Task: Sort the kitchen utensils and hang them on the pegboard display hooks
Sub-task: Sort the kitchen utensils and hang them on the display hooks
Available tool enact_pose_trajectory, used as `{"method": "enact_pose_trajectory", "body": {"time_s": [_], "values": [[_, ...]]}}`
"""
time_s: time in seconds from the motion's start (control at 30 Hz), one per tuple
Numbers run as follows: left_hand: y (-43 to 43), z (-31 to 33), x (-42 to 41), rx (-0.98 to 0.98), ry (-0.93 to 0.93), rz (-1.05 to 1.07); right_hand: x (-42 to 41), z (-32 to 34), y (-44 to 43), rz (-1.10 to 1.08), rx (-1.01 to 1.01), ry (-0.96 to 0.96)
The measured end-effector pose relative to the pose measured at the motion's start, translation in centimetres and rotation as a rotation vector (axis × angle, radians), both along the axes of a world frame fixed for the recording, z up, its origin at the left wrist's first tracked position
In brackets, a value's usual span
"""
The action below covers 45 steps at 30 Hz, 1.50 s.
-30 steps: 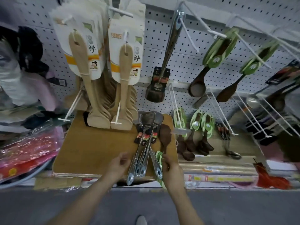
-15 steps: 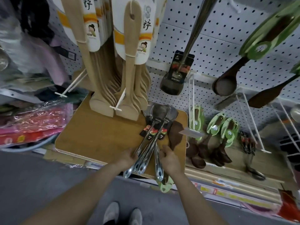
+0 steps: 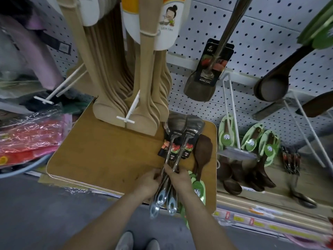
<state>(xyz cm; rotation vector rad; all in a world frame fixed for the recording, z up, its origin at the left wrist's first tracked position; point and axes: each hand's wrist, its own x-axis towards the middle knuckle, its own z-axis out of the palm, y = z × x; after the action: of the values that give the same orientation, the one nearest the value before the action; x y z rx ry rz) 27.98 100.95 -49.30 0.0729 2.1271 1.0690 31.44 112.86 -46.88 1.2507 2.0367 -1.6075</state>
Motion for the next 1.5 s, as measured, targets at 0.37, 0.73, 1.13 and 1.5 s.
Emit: {"method": "enact_pose_trajectory", "body": {"time_s": [0.37, 0.73, 1.13, 1.5], "values": [[-1.8, 2.5, 1.3, 0.171, 0.116, 0.0, 0.7, 2.3, 1.0, 0.013, 0.001, -0.05], [0.8, 9.0, 2.4, -0.049, 0.687, -0.722, 8.9, 9.3, 3.4, 0.58, 0.258, -0.187], [5.1, 15.4, 7.5, -0.28, 0.462, -1.026, 12.4, 21.6, 4.0, 1.442, 1.21, -0.163], [2.8, 22.1, 8.0, -0.031, 0.144, -0.808, 11.4, 28.6, 0.7, 1.626, 1.588, -0.149]]}}
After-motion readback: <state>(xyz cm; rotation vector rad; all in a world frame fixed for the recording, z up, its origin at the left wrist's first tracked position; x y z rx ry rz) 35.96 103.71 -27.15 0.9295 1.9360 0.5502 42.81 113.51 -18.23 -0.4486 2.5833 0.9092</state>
